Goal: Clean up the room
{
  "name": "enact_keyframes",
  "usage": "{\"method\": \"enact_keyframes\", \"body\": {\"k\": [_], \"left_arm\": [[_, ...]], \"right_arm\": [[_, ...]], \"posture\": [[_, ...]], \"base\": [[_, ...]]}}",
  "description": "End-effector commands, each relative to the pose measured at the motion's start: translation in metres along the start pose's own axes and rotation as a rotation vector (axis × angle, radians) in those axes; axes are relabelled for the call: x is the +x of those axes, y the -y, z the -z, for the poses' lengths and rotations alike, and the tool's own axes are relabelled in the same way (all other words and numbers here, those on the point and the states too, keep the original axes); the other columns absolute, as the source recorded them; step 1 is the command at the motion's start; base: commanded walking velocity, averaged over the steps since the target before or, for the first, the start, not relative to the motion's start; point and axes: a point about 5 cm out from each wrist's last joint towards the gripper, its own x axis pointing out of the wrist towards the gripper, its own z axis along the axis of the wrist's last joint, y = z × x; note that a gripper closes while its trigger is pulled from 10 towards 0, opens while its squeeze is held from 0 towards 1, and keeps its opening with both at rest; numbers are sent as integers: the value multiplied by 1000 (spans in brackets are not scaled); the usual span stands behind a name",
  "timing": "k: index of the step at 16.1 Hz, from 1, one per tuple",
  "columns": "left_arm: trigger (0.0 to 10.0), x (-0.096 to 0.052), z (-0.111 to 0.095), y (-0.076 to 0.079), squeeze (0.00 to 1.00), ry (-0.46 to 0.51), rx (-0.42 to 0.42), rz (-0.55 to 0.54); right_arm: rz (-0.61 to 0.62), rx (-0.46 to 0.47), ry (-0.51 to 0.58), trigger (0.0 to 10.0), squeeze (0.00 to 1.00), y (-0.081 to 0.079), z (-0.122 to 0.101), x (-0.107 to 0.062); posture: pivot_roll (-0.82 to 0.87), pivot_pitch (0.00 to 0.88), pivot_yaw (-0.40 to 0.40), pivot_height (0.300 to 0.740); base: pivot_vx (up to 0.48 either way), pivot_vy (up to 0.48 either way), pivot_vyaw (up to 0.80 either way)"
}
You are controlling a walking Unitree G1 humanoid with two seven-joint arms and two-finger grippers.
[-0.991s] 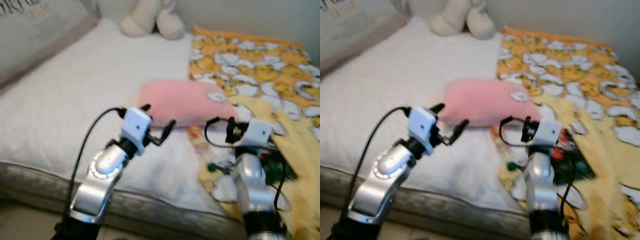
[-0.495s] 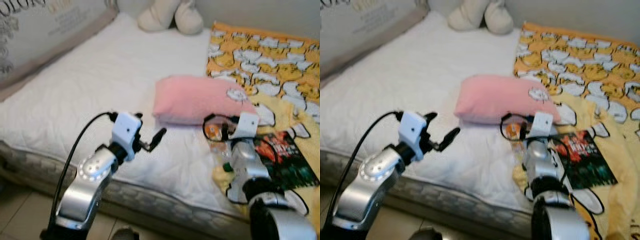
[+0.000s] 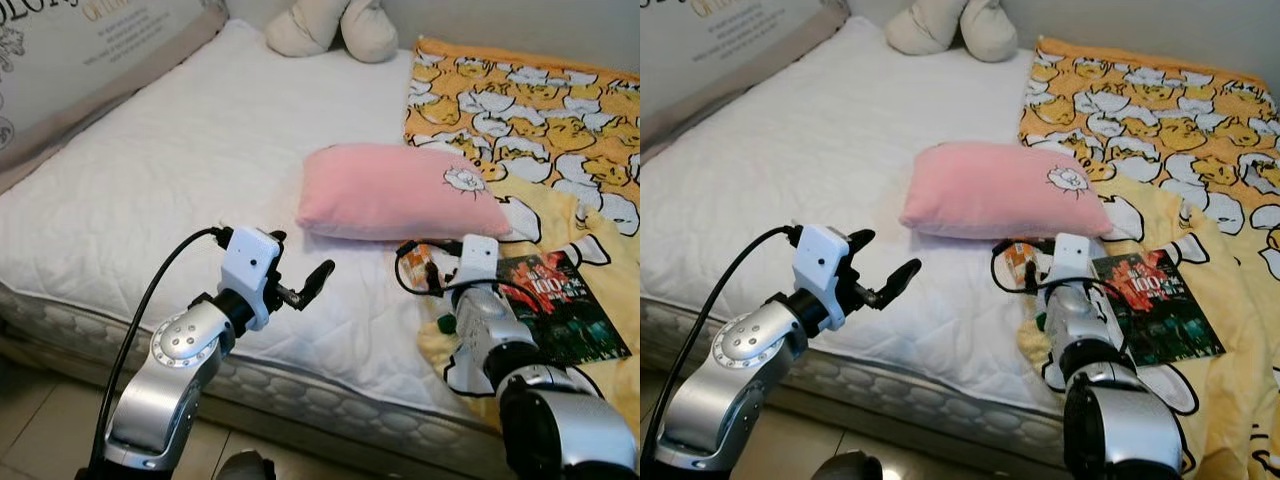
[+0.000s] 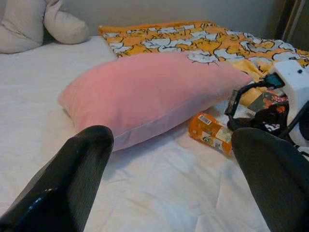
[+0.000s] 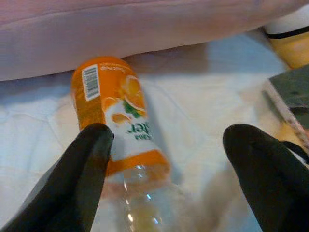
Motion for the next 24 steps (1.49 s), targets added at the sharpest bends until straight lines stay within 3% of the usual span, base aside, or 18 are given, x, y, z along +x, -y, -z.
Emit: {"method": "enact_keyframes", "body": {"k": [1, 3, 4, 5, 9, 11, 20, 24], "left_arm": [[10000, -1, -3, 1, 0, 2, 1, 9], [10000, 0, -3, 3, 0, 0, -3, 18], [10000, 0, -3, 3, 0, -2, -4, 23], [10000, 0, -3, 3, 0, -3, -5, 25], [10000, 0, -3, 4, 0, -6, -12, 27], [10000, 1, -3, 4, 0, -6, -14, 26], [10000, 5, -2, 12, 0, -12, -39, 109], [10000, 6, -2, 8, 0, -12, -29, 105]], "right_arm": [[-10, 19, 2, 10000, 1000, -1, -4, 1], [-69, 37, -55, 10000, 1000, -9, 1, 1], [-87, 27, -82, 10000, 788, -13, 4, 1], [-92, 20, -100, 10000, 0, -16, 6, 1], [-89, -7, -133, 10000, 0, -17, 13, 0], [-73, -19, -137, 0, 0, -16, 15, -1], [-90, 21, -137, 0, 0, -14, 18, -1], [-107, 7, -76, 0, 0, -12, 10, 0]], "posture": [[182, 74, -28, 736], [182, 74, -28, 736], [182, 74, -28, 736], [188, 70, -29, 736], [196, 65, -34, 736], [197, 64, -38, 736], [179, 57, -34, 736], [178, 47, -37, 736]], "base": [[0, 0, 0], [0, 0, 0], [0, 0, 0], [0, 0, 0], [0, 0, 0], [0, 0, 0], [0, 0, 0], [0, 0, 0]]}}
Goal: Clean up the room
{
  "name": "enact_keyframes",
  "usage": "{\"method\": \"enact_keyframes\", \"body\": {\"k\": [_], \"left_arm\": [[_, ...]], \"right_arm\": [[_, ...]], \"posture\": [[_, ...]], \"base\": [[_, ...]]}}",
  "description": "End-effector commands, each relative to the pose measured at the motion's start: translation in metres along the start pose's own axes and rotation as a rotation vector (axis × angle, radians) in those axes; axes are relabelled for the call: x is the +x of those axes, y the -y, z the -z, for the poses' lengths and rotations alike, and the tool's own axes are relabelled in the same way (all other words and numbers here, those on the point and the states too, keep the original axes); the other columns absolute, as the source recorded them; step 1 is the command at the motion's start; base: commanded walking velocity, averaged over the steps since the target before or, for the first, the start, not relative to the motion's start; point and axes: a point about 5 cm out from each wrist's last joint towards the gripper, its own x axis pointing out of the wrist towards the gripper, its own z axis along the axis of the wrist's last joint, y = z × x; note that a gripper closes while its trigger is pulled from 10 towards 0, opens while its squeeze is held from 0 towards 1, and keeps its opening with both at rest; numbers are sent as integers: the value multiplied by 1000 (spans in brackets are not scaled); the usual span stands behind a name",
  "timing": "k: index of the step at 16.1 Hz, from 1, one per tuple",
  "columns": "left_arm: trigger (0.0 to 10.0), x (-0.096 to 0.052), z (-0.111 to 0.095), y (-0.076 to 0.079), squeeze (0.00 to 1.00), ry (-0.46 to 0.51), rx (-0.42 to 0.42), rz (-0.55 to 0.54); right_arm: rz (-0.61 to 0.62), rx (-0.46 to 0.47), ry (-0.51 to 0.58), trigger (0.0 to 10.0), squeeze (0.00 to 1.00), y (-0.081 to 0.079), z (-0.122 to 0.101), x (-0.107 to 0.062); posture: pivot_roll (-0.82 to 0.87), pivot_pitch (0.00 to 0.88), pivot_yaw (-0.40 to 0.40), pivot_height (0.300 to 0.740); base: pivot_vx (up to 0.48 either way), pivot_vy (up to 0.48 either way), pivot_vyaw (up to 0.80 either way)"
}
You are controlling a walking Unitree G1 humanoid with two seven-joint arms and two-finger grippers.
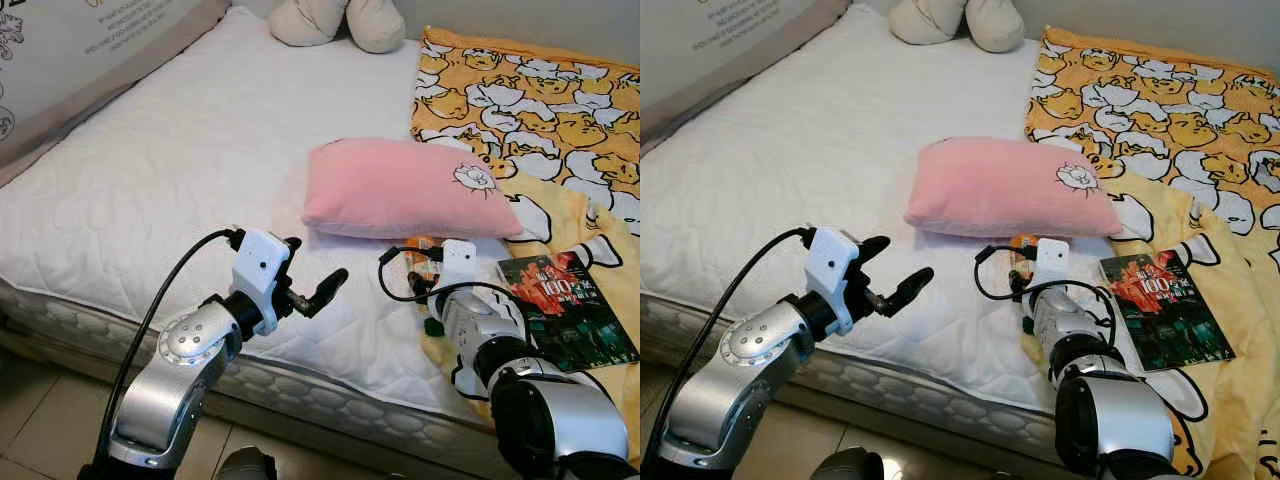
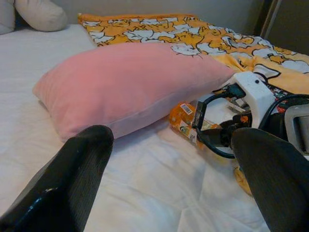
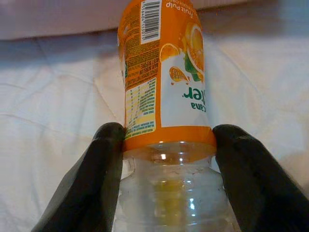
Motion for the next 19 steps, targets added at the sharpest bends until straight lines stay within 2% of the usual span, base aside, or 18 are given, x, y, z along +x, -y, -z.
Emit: {"method": "enact_keyframes", "body": {"k": [1, 2, 4, 6, 8, 10, 11, 14, 16, 17, 19], "left_arm": [[10000, 1, -1, 0, 0, 0, 3, 16], [10000, 2, -1, 0, 0, 1, 4, 18], [10000, 5, -1, 0, 0, 6, 11, 24], [10000, 7, -1, -1, 0, 17, 22, -4], [10000, 7, 8, -5, 0, -16, 13, -113], [10000, 6, 11, -8, 0, -12, -20, -167], [10000, 6, 14, -13, 0, -15, -52, -214], [10000, 5, 20, -21, 0, -30, -48, -253], [10000, 2, 19, -26, 0, -16, -14, -304], [10000, -1, 18, -33, 0, 5, -7, -369], [10000, -10, 18, -42, 0, 43, -26, -447]], "right_arm": [[-1, -2, 38, 0, 0, 3, -4, -1], [-7, -2, 46, 0, 0, 2, -5, -1], [-45, -19, 127, 0, 0, -12, -17, -1], [-112, -73, 279, 0, 0, -27, -35, -8], [-155, -112, 409, 0, 0, -36, -34, -27], [-162, -109, 447, 0, 0, -38, -28, -39], [-162, -105, 489, 0, 0, -40, -22, -52], [-158, -123, 563, 0, 0, -37, -14, -77], [-144, -188, 661, 0, 0, -29, -20, -90], [-117, -216, 707, 0, 0, -24, -25, -97], [-60, -173, 703, 0, 0, -14, -17, -103]], "posture": [[172, 39, -37, 736], [172, 39, -37, 736], [158, 23, -35, 736], [150, 12, -40, 736], [141, 5, -46, 736], [134, 0, -51, 736], [126, 0, -53, 736], [111, 0, -53, 736], [107, 0, -56, 736], [93, 0, -51, 736], [89, 0, -51, 736]], "base": [[0, 0, 0], [0, 0, 0], [0, 0, 0], [0, 0, 0], [0, 0, 0], [0, 0, 0], [0, 0, 0], [0, 0, 0], [0, 0, 0], [0, 0, 0], [0, 0, 0]]}}
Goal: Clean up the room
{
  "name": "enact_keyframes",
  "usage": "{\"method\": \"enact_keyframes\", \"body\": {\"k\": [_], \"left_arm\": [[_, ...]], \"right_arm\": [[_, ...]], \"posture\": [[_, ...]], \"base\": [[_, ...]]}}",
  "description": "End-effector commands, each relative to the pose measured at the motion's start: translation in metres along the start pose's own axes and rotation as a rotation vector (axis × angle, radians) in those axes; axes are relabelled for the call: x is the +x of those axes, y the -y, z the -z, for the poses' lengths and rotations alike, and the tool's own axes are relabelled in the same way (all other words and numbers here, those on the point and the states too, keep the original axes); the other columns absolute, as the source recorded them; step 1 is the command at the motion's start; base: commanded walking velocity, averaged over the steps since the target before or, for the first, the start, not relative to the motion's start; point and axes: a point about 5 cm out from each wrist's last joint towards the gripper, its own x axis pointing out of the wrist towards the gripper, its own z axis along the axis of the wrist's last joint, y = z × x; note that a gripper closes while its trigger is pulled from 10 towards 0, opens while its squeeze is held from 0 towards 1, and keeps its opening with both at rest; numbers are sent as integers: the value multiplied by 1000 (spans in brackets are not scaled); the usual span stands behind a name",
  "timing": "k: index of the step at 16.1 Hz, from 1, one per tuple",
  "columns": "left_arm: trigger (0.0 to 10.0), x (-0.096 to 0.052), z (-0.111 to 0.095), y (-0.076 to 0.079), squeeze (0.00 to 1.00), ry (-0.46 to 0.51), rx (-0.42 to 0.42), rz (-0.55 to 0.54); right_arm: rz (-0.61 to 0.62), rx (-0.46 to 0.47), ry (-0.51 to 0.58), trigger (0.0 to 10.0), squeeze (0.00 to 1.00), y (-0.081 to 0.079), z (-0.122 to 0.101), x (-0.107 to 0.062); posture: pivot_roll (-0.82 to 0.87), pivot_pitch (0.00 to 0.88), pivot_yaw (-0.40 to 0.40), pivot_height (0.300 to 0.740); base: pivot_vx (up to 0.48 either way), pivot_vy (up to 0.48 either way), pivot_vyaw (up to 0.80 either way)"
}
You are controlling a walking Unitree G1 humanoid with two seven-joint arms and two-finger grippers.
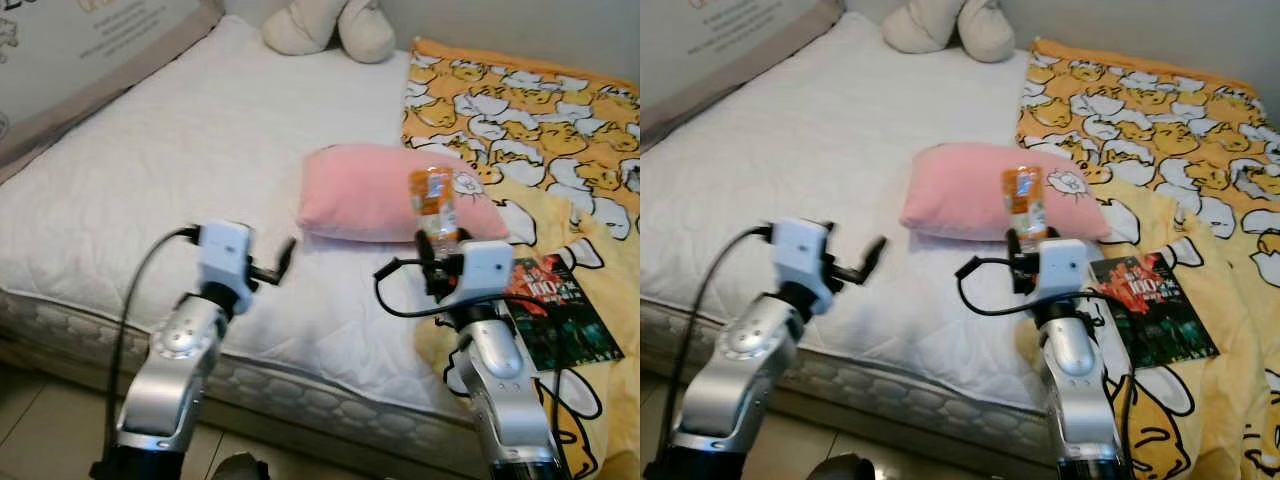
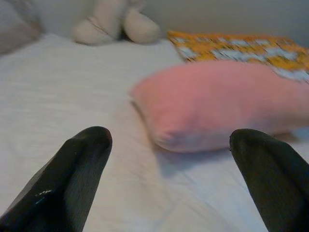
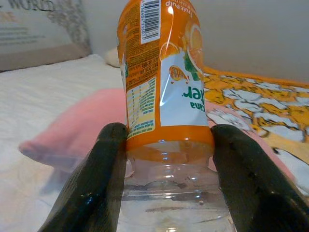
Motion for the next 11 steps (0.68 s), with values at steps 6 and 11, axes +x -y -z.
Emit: {"method": "enact_keyframes", "body": {"k": [6, 11], "left_arm": [[10000, -13, 0, -5, 0, -10, 206, 122], [10000, 20, -9, 2, 0, 14, 244, 212]], "right_arm": [[50, 32, -32, 0, 0, 2, 11, -37], [80, 74, 5, 0, 0, -9, 7, -8]], "posture": [[38, 0, 10, 736], [-10, 0, 75, 736]], "base": [[0, 0, 0], [0, 0, 0]]}}
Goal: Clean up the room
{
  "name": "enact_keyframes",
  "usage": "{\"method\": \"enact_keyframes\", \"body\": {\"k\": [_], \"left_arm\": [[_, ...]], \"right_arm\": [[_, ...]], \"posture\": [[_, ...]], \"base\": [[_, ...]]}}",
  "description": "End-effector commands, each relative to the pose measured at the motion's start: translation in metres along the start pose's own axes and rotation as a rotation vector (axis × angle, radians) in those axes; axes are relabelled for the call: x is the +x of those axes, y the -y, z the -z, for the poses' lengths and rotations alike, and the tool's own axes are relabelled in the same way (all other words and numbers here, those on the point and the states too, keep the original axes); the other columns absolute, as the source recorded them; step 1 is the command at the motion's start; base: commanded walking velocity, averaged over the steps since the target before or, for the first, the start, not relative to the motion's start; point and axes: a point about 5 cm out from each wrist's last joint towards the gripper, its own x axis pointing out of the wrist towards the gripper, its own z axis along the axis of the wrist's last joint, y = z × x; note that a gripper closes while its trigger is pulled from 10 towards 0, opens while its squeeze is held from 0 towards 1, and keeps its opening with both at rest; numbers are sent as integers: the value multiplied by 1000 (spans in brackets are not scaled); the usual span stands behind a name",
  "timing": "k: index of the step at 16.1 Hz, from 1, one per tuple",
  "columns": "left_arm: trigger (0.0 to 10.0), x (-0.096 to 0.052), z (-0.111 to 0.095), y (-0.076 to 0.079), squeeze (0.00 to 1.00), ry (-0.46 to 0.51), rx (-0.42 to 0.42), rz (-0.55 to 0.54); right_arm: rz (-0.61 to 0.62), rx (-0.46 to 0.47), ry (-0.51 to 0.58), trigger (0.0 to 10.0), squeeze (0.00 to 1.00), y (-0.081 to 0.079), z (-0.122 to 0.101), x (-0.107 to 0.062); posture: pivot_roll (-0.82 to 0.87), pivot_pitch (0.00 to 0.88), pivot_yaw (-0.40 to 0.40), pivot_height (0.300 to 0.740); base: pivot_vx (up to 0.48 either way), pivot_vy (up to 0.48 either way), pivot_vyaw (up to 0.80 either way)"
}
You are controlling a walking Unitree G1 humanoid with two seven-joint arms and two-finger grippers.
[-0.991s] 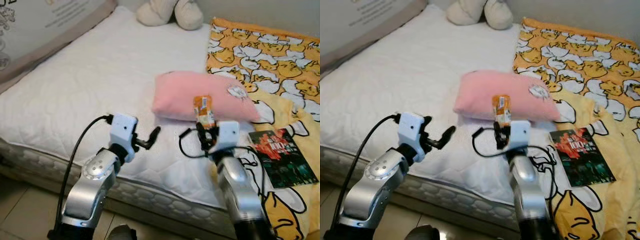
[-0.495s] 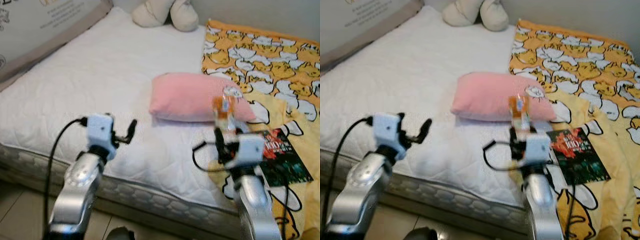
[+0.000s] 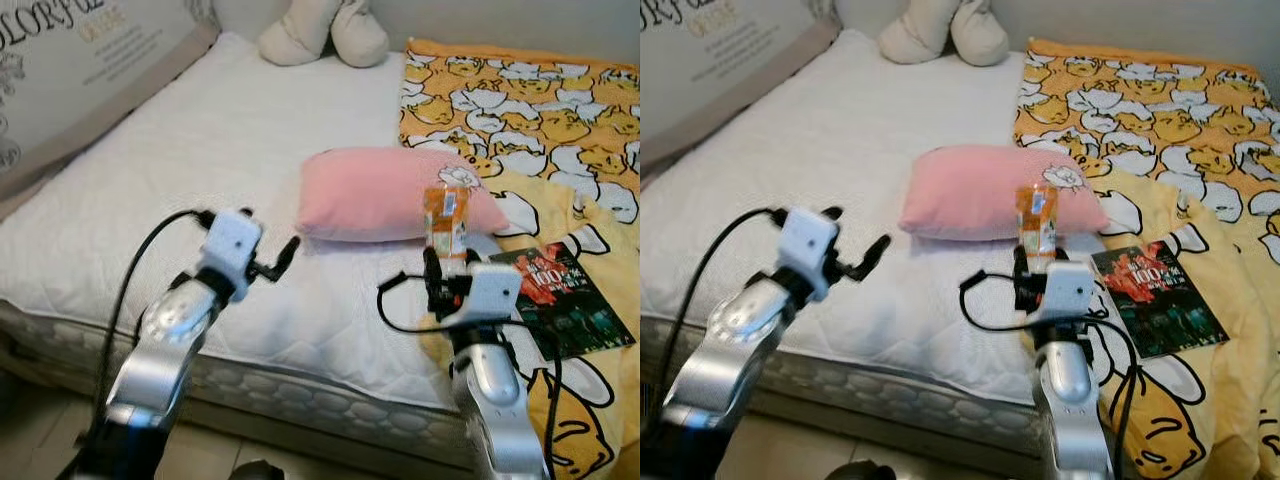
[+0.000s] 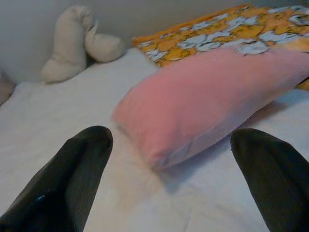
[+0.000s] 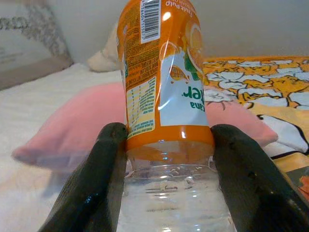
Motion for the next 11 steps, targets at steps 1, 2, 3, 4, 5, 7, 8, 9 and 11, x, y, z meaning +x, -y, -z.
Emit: {"method": "enact_keyframes", "body": {"k": [1, 2, 3, 4, 5, 7, 8, 9, 11], "left_arm": [[10000, 3, 0, 2, 0, 1, 16, 26], [10000, 8, -2, 6, 0, 10, 17, 65], [10000, 11, -1, 6, 0, 8, 5, 73], [10000, 12, 0, 7, 0, 4, -12, 72], [10000, 14, 2, 9, 0, 2, -42, 67], [10000, 16, 8, 10, 0, -12, -114, 31], [10000, 14, 12, 11, 0, -24, -155, 2], [10000, 14, 15, 12, 0, -29, -179, -8], [10000, 13, 21, 14, 0, -39, -214, -37]], "right_arm": [[4, 8, 11, 0, 0, -1, -1, 2], [5, 4, 11, 0, 0, -1, 0, 1], [13, 1, 12, 0, 0, -1, 1, 1], [20, -3, 10, 0, 0, 0, 2, 1], [28, -7, 13, 0, 0, 1, 2, 2], [28, -22, 3, 0, 0, 3, 3, 4], [27, -31, 0, 0, 0, 5, 3, 6], [24, -34, -1, 0, 0, 6, 3, 6], [12, -39, -1, 0, 0, 6, 1, 9]], "posture": [[-10, 0, 75, 736], [-31, 0, 88, 736], [-39, 0, 92, 736], [-47, 0, 93, 736], [-51, 0, 90, 736], [-46, 0, 76, 736], [-42, 0, 68, 736], [-40, 0, 62, 736], [-38, 0, 42, 736]], "base": [[0, 0, 0], [0, 0, 0], [0, 0, 0], [0, 0, 0], [0, 0, -769], [0, 0, -772], [0, 0, 0], [0, 0, 0], [0, 0, 0]]}}
